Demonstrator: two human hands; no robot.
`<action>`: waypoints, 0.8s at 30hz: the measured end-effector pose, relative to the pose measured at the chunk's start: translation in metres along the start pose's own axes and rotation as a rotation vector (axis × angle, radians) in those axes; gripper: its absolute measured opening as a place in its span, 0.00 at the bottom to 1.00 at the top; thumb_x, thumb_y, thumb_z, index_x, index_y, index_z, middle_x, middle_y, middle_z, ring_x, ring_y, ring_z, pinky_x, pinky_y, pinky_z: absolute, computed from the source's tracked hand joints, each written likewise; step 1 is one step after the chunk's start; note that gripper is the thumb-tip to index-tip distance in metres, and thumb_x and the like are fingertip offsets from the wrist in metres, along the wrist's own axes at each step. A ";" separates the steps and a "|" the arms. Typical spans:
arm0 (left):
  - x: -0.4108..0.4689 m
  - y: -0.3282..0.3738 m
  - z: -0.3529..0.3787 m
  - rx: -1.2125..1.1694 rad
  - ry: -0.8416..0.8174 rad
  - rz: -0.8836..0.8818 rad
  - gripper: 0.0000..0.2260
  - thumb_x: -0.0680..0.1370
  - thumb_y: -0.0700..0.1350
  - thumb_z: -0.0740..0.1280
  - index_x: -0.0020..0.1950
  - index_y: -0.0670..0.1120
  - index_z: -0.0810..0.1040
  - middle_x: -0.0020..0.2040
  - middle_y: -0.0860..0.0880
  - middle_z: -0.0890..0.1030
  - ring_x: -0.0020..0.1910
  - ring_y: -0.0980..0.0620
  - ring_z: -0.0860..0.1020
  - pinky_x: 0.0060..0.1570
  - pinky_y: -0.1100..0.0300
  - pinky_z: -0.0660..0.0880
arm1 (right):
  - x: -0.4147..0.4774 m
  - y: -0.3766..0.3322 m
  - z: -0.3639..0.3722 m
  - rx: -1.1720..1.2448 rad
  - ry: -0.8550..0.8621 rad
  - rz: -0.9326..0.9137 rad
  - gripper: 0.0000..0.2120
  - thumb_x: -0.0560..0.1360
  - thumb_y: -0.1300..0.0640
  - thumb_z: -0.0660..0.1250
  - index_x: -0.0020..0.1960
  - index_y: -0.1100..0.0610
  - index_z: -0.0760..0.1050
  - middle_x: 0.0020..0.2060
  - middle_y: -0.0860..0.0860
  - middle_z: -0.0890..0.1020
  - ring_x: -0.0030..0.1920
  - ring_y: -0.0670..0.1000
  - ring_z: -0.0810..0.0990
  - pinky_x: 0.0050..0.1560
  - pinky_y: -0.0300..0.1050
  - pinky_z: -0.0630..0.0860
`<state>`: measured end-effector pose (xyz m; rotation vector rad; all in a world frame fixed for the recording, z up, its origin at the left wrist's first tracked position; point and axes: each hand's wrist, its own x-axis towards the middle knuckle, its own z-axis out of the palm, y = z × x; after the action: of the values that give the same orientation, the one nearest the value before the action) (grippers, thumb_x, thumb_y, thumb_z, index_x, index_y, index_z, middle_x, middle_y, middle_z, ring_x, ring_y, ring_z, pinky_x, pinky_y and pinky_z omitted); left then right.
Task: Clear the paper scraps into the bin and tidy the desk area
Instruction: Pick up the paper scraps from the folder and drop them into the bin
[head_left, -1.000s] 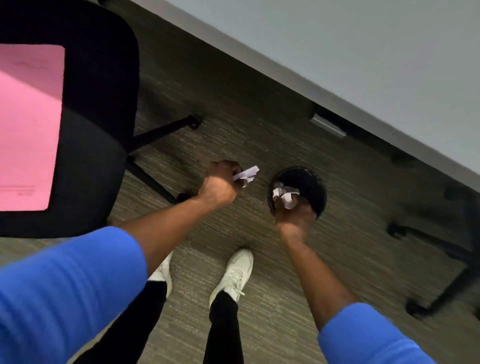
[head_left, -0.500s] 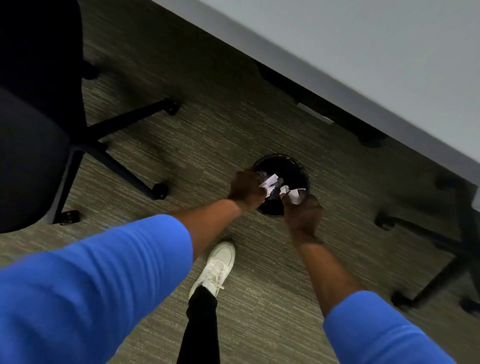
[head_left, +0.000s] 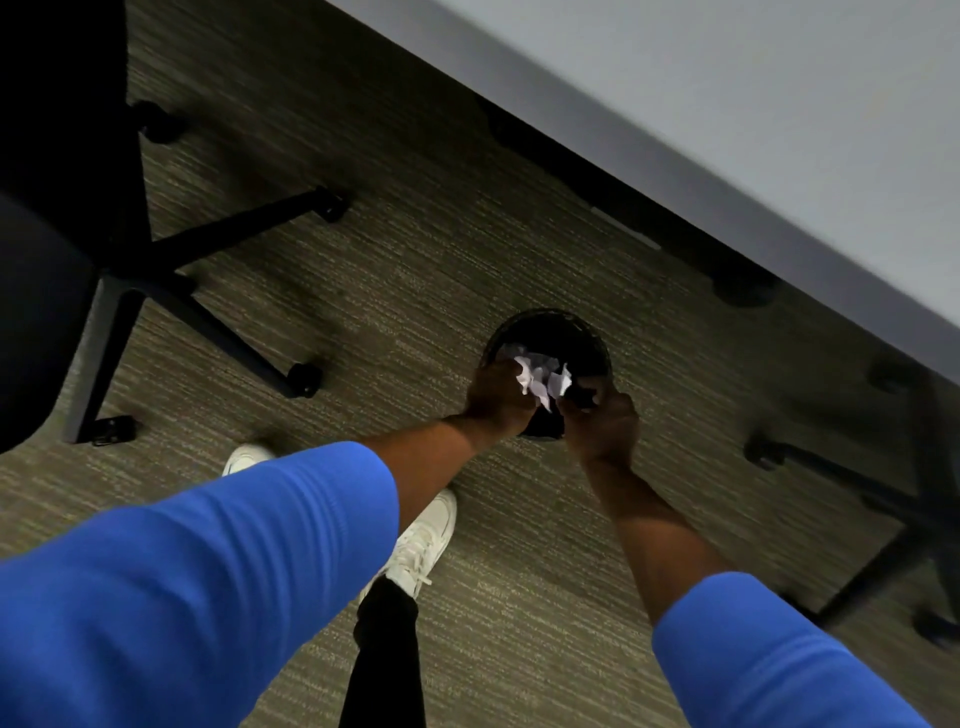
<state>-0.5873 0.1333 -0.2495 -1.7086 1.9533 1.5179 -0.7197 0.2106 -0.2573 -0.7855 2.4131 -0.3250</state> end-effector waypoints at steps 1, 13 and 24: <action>0.000 -0.002 0.001 -0.039 -0.024 -0.015 0.17 0.79 0.47 0.72 0.67 0.42 0.82 0.65 0.43 0.84 0.67 0.45 0.81 0.69 0.55 0.74 | 0.000 0.000 0.000 -0.008 -0.007 0.006 0.19 0.74 0.51 0.77 0.63 0.54 0.82 0.57 0.62 0.83 0.56 0.63 0.84 0.49 0.44 0.72; -0.032 -0.020 -0.043 0.005 -0.057 0.030 0.13 0.78 0.50 0.73 0.57 0.43 0.86 0.58 0.42 0.87 0.60 0.40 0.84 0.60 0.46 0.82 | -0.028 -0.026 0.010 0.097 0.030 -0.065 0.19 0.73 0.54 0.76 0.62 0.54 0.78 0.57 0.57 0.84 0.52 0.60 0.87 0.52 0.55 0.84; -0.081 -0.073 -0.179 0.133 0.099 -0.003 0.10 0.79 0.52 0.69 0.53 0.48 0.83 0.51 0.45 0.87 0.51 0.44 0.86 0.51 0.54 0.84 | -0.093 -0.150 0.020 0.248 0.062 -0.232 0.09 0.74 0.62 0.73 0.55 0.57 0.83 0.44 0.50 0.85 0.47 0.51 0.83 0.54 0.41 0.73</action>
<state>-0.4135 0.0677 -0.1520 -1.7612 2.0471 1.2936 -0.5772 0.1463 -0.1734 -0.9528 2.2818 -0.7347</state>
